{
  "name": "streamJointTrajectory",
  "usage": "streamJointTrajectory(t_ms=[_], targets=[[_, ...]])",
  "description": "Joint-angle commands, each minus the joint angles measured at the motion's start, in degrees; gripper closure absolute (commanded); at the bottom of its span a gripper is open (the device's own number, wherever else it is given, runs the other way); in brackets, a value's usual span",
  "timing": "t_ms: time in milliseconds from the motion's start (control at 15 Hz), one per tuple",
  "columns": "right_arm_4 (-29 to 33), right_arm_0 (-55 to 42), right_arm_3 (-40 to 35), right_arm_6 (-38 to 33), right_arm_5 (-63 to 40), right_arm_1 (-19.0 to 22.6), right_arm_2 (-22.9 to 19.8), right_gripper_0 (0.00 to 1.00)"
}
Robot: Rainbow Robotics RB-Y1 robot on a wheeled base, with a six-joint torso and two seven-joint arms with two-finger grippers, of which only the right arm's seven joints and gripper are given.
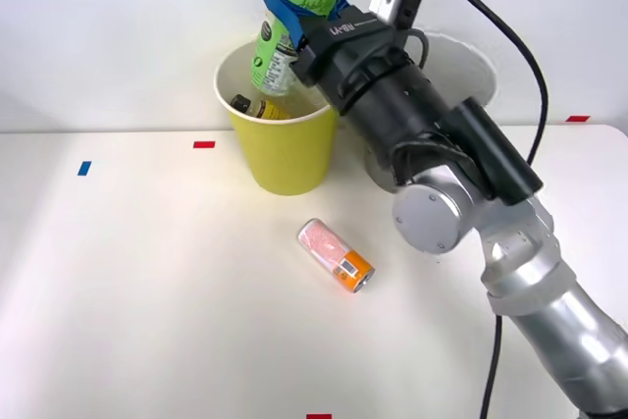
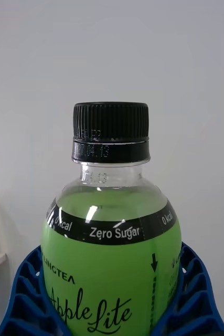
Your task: Put cans in the gray bin, plastic bottles in the light green bin
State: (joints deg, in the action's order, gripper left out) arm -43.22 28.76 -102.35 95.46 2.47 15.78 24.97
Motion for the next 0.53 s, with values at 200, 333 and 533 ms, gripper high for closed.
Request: streamJointTrajectory(t_ms=[200, 333, 533], targets=[[1.56, 9.74, 17.36, 2.01, 5.08, -5.76, -0.09, 1.0], [1.82, 13.69, 24.74, 2.45, 7.72, -6.82, -0.09, 1.0], [1.65, 17.21, 30.19, 2.54, 8.51, -7.52, -0.09, 1.0]])
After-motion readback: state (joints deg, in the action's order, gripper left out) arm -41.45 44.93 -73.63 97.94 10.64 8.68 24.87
